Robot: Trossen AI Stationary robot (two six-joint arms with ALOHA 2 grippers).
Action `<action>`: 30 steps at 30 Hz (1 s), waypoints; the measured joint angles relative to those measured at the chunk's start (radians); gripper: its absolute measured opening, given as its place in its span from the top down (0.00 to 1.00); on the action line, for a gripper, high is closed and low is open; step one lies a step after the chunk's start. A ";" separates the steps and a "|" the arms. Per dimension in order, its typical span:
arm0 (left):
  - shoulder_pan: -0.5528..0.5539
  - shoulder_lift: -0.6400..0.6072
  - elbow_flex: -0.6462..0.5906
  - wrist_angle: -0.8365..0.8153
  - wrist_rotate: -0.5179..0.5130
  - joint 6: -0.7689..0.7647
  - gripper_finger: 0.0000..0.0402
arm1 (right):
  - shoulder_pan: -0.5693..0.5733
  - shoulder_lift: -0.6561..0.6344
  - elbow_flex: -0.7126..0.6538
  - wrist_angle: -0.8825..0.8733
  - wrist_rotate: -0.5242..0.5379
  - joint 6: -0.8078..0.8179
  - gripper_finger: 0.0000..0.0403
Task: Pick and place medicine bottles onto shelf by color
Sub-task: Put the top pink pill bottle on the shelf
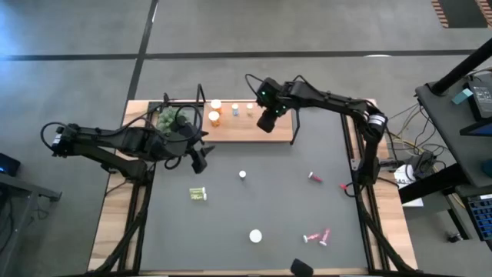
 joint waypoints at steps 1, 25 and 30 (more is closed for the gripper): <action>0.002 0.000 0.000 -0.004 -0.001 -0.001 0.42 | -0.006 0.016 0.014 -0.013 0.001 -0.020 0.74; 0.049 0.011 0.000 -0.004 -0.133 -0.108 0.42 | -0.121 0.359 0.405 -0.257 -0.103 -0.393 0.74; 0.049 0.012 0.000 -0.004 -0.168 -0.108 0.42 | -0.142 0.363 0.401 -0.263 -0.105 -0.404 0.74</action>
